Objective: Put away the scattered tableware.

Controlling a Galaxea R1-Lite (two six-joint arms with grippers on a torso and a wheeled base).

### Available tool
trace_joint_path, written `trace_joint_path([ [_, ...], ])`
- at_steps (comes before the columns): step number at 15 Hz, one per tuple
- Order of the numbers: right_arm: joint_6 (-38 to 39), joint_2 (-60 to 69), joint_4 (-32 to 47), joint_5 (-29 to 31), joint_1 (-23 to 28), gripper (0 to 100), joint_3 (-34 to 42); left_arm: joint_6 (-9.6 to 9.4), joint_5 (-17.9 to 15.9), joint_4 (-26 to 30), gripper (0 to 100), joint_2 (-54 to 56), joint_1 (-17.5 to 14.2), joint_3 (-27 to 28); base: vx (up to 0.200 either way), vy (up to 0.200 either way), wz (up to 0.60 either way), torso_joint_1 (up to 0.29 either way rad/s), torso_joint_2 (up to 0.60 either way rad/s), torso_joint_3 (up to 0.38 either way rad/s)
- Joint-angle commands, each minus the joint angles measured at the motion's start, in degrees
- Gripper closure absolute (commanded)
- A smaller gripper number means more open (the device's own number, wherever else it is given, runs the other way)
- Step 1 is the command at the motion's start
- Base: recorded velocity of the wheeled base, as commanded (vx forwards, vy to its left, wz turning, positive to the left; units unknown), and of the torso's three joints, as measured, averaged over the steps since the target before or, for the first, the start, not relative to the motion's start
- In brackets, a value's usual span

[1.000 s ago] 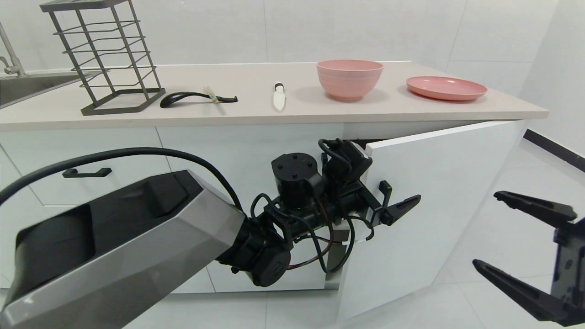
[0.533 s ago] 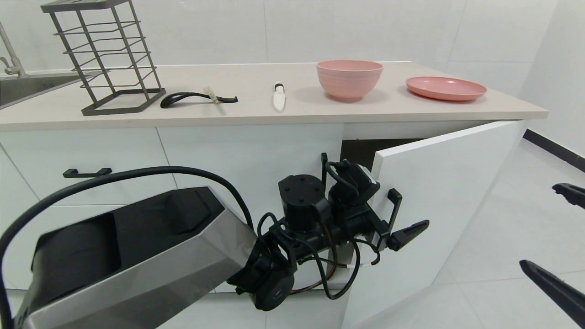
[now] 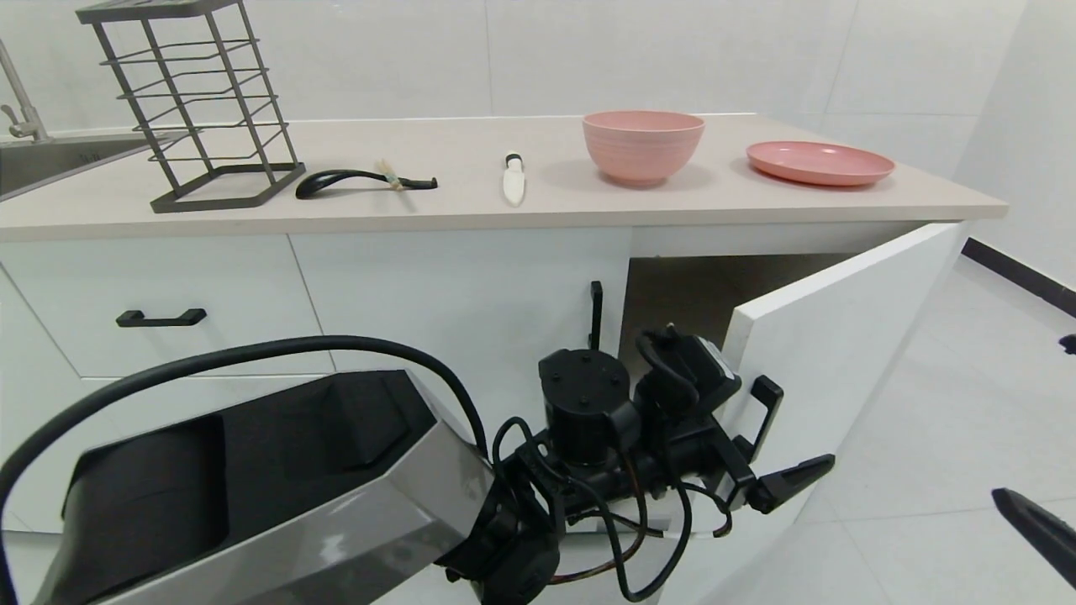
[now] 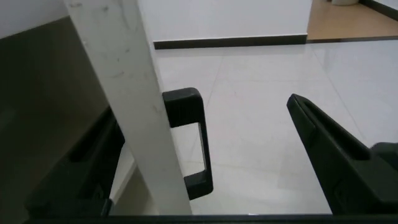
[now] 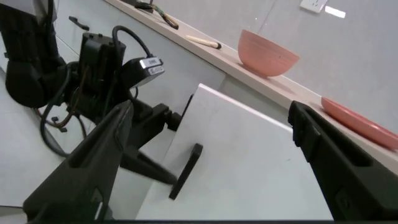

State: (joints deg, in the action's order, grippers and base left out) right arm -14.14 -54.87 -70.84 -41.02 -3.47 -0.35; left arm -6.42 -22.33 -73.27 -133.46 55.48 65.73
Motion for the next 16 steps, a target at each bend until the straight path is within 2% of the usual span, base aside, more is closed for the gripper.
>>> trace_joint_path([
  [1,0.0,1.0,0.0,0.0,0.0,0,-0.3,0.01,0.0,0.0,0,-0.4,1.1,0.0,0.000,0.000,0.00,0.000,0.00,0.000],
  [6,0.0,3.1,-0.1,0.0,0.4,0,-2.6,0.01,0.0,-0.1,0,-2.4,4.9,0.6,0.000,0.000,0.00,0.000,0.00,0.000],
  [9,0.0,4.2,-0.1,0.0,0.9,0,-3.9,0.01,0.0,-0.7,0,-5.0,9.3,3.6,0.000,0.000,0.00,0.000,0.00,0.000],
  [14,0.0,7.2,-0.2,0.0,0.9,0,-9.1,0.36,-0.7,-5.0,0,-9.3,15.0,7.7,0.000,0.000,0.00,0.000,0.00,0.000],
  [16,0.0,8.4,-0.3,0.0,1.0,0,-13.9,4.40,-0.1,-6.5,0,-11.4,20.4,11.0,0.000,0.000,0.00,0.000,0.00,0.000],
])
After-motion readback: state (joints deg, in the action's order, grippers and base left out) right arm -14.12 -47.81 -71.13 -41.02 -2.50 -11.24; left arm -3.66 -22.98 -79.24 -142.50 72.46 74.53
